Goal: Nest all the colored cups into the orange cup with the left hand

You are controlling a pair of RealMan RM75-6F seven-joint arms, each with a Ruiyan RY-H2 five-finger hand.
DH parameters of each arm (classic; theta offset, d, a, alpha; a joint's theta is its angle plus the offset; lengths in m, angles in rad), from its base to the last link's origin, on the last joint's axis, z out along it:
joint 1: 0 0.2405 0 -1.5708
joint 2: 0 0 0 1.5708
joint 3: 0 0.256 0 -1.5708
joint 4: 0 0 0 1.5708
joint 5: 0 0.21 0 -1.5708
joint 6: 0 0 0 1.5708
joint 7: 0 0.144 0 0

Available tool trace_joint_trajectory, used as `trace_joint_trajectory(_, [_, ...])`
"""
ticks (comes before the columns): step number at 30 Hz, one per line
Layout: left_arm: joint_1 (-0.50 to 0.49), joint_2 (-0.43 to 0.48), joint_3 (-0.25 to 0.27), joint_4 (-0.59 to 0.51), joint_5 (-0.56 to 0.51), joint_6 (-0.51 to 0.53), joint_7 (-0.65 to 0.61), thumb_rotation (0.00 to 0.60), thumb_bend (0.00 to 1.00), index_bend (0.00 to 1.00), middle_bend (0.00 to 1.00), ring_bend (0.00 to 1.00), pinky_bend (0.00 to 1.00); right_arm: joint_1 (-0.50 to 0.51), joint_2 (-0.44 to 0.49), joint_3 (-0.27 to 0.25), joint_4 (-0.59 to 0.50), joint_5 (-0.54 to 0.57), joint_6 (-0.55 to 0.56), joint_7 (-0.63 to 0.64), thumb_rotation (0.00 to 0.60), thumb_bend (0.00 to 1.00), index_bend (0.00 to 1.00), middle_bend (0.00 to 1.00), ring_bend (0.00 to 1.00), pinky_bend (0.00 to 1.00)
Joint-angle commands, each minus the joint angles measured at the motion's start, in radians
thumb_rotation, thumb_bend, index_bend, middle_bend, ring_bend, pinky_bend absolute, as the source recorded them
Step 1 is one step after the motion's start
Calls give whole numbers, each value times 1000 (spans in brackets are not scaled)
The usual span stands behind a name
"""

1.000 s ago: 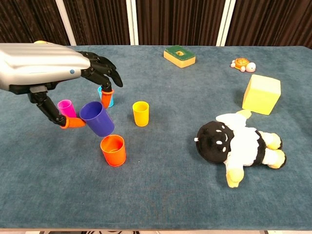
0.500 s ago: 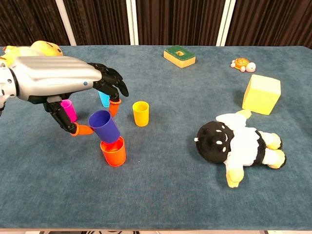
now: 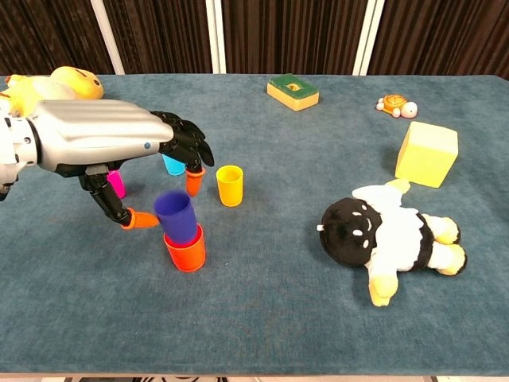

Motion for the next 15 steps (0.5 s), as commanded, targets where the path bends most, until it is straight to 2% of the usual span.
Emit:
trace_joint_trajectory(1, [-7, 0, 0, -2, -11, -1, 11, 600, 201, 264, 124, 0, 8, 1, 0, 0, 0, 0, -1, -1, 600, 374, 72, 45, 68, 36])
trace_joint_trajectory(6, [-19, -3, 0, -11, -27, -3, 25, 600, 194, 190, 117, 0, 8, -1, 0, 2, -1, 2, 3, -1, 600, 373, 72, 46, 68, 36])
trace_joint_trajectory(15, [-10, -13, -19, 4, -32, 57, 14, 600, 194, 181, 124, 0, 9, -1, 1, 2, -1, 4, 1, 2, 600, 374, 72, 45, 69, 36])
